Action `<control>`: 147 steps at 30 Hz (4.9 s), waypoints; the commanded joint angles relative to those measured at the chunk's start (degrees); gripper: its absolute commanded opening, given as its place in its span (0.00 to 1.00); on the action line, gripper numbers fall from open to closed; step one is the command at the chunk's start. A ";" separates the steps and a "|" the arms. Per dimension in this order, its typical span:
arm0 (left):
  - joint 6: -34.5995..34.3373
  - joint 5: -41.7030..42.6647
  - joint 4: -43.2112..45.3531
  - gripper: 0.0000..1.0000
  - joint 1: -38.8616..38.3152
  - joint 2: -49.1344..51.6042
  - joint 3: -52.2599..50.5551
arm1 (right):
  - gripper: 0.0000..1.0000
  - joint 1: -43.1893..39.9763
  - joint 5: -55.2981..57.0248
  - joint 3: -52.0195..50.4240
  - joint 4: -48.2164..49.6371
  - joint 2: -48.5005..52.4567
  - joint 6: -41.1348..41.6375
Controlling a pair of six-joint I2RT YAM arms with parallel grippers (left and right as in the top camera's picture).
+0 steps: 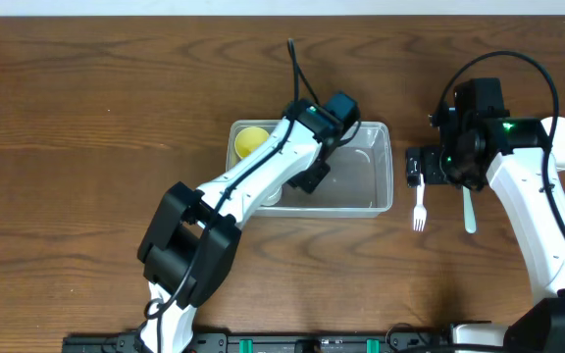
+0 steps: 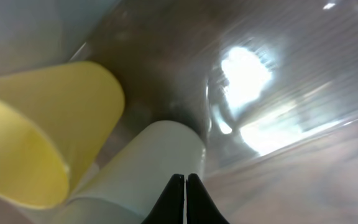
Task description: Pack container
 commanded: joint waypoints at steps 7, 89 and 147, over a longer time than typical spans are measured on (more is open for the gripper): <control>-0.11 -0.61 -1.55 0.06 0.31 0.22 0.42 | 0.99 -0.35 0.22 0.74 -0.04 0.22 0.15; 3.28 -1.55 -7.52 0.07 0.31 0.35 -1.73 | 0.99 2.29 -5.55 0.72 3.23 13.62 0.11; 3.74 -5.62 -5.49 0.07 0.31 5.01 -2.21 | 0.99 2.29 -5.53 0.74 3.28 13.62 -0.50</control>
